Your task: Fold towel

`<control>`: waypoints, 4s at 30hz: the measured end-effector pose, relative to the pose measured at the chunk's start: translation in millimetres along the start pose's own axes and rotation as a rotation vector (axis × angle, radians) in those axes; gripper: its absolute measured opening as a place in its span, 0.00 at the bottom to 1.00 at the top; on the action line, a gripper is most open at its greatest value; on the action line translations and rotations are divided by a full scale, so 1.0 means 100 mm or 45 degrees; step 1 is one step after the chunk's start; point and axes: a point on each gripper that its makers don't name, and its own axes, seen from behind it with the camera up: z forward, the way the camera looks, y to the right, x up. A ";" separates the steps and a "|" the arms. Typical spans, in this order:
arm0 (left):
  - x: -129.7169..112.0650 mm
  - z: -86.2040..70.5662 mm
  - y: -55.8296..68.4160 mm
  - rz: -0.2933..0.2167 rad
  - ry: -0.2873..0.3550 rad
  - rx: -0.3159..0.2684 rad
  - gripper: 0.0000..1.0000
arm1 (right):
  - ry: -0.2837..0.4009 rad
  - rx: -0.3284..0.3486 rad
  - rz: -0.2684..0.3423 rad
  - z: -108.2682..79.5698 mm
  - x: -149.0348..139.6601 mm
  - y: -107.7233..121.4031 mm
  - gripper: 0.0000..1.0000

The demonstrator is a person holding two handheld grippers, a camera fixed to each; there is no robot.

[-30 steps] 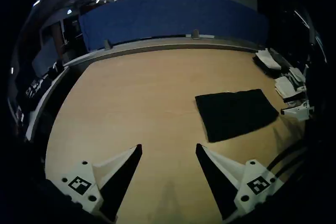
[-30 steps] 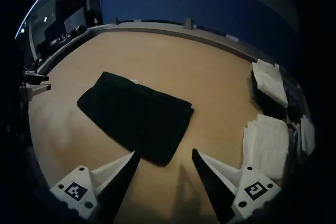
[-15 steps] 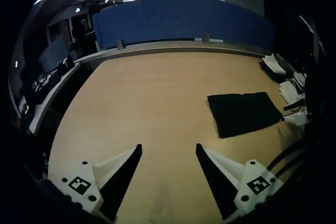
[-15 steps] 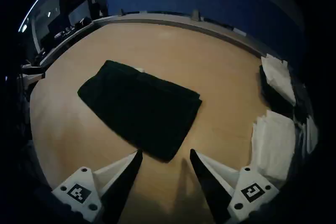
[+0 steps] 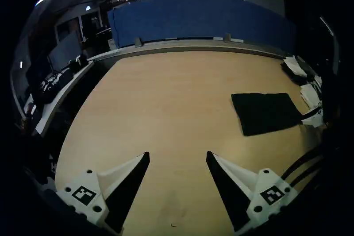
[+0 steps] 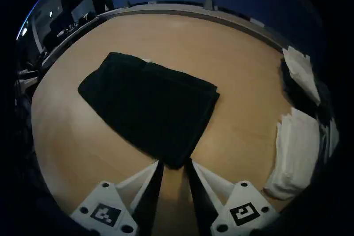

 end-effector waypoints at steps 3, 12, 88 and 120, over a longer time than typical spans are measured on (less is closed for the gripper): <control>-0.01 -0.01 -0.03 -0.001 -0.002 0.005 0.95 | -0.002 -0.001 -0.004 0.01 0.00 -0.01 0.25; -0.03 0.01 -0.09 -0.005 -0.009 0.013 0.95 | -0.001 -0.003 0.009 0.01 0.01 0.00 0.06; -0.08 -0.13 -0.56 -0.155 0.065 0.031 0.95 | 0.033 0.304 -0.415 0.69 1.35 -1.96 0.29; 0.00 -0.14 -0.52 -0.140 0.070 0.034 0.95 | 0.088 0.116 -0.287 0.31 0.92 -1.26 0.82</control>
